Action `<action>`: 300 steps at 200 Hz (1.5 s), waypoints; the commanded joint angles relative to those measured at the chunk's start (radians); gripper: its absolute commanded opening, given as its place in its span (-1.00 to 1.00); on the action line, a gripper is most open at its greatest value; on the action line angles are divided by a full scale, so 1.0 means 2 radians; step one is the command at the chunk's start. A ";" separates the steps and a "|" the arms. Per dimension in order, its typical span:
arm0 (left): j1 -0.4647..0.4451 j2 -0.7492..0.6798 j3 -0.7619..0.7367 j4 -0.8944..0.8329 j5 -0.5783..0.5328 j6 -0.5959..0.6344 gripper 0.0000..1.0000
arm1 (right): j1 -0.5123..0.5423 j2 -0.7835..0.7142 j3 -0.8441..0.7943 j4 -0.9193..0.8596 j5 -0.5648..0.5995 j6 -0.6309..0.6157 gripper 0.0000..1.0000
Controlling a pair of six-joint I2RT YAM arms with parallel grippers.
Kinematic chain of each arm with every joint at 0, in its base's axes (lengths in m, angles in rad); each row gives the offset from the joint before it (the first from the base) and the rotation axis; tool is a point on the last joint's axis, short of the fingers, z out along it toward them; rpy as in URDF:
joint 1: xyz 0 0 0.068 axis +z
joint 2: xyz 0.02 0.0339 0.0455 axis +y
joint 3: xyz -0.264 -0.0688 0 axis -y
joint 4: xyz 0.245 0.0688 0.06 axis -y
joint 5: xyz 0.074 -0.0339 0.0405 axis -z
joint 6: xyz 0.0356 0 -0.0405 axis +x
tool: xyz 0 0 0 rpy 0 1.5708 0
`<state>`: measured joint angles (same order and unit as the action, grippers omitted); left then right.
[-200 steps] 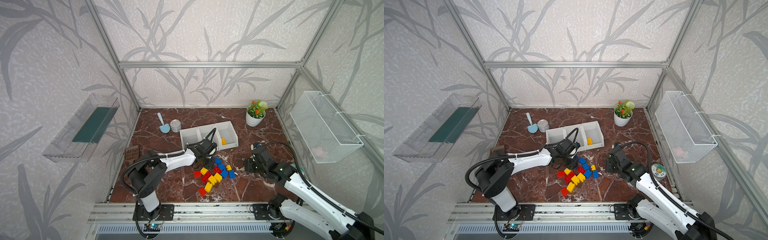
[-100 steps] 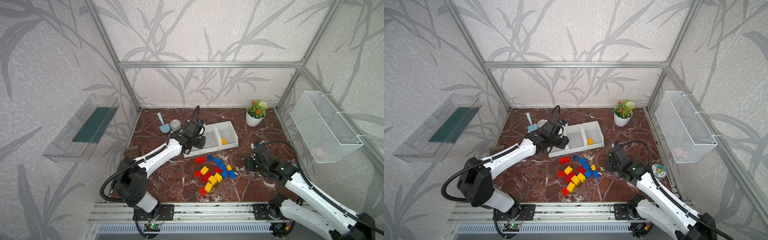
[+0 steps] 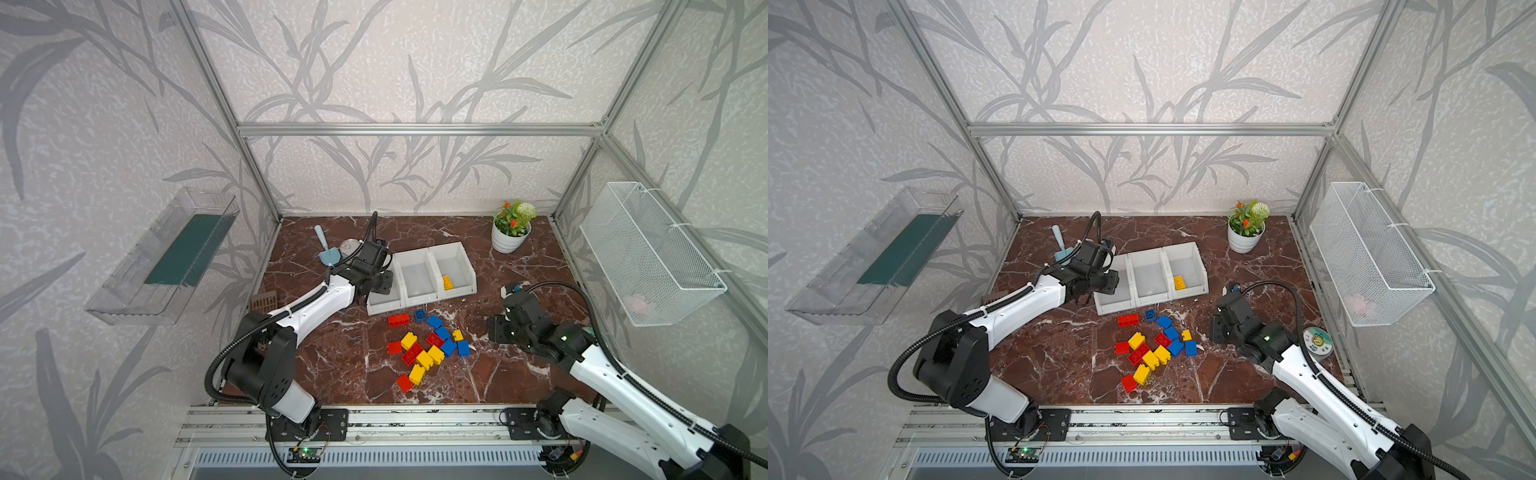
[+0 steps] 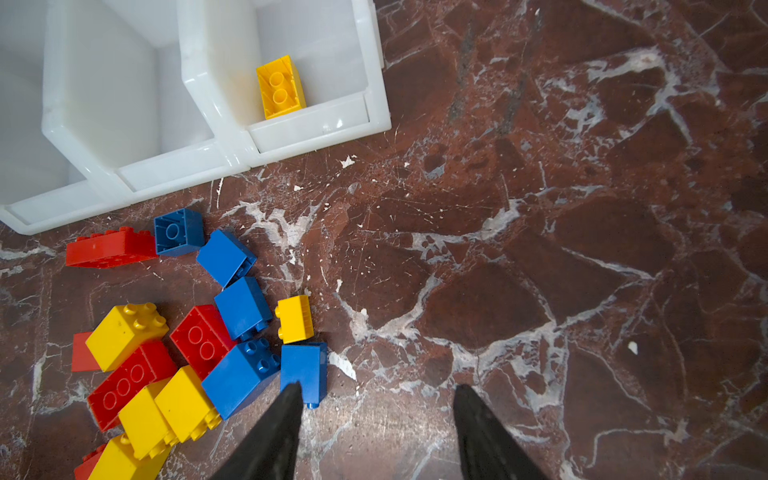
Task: Sort the legos into containers by color
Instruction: 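Carry the blue brick with the left gripper into the nearest compartment, release, then lower the right gripper onto a long red brick and grasp it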
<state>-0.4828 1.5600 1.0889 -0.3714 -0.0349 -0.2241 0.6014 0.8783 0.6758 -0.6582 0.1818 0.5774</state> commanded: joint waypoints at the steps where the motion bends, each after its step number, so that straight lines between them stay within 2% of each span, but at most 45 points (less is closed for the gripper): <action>1: 0.001 0.004 -0.006 0.001 -0.004 -0.007 0.05 | 0.003 -0.005 0.004 -0.004 0.010 0.005 0.17; 37: 0.001 0.002 -0.008 0.000 -0.003 -0.010 0.18 | 0.005 -0.005 0.004 -0.004 0.010 0.007 0.17; 110: 0.001 -0.012 -0.018 -0.003 -0.004 -0.016 0.20 | 0.013 0.011 0.006 -0.002 0.010 0.007 0.17; 177: 0.001 -0.039 -0.038 -0.001 -0.011 -0.025 0.21 | 0.049 0.063 0.019 0.020 0.001 0.002 0.17; 234: 0.013 -0.081 -0.062 0.000 -0.012 -0.043 0.24 | 0.140 0.180 0.063 0.090 -0.023 -0.010 0.18; 300: 0.044 -0.158 -0.119 0.011 -0.026 -0.063 0.28 | 0.226 0.344 0.178 0.093 -0.071 -0.081 0.34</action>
<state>-0.4183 1.3003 0.8814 -0.3553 -0.0586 -0.3180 1.0042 1.4971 0.9707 -0.4713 0.0853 0.4831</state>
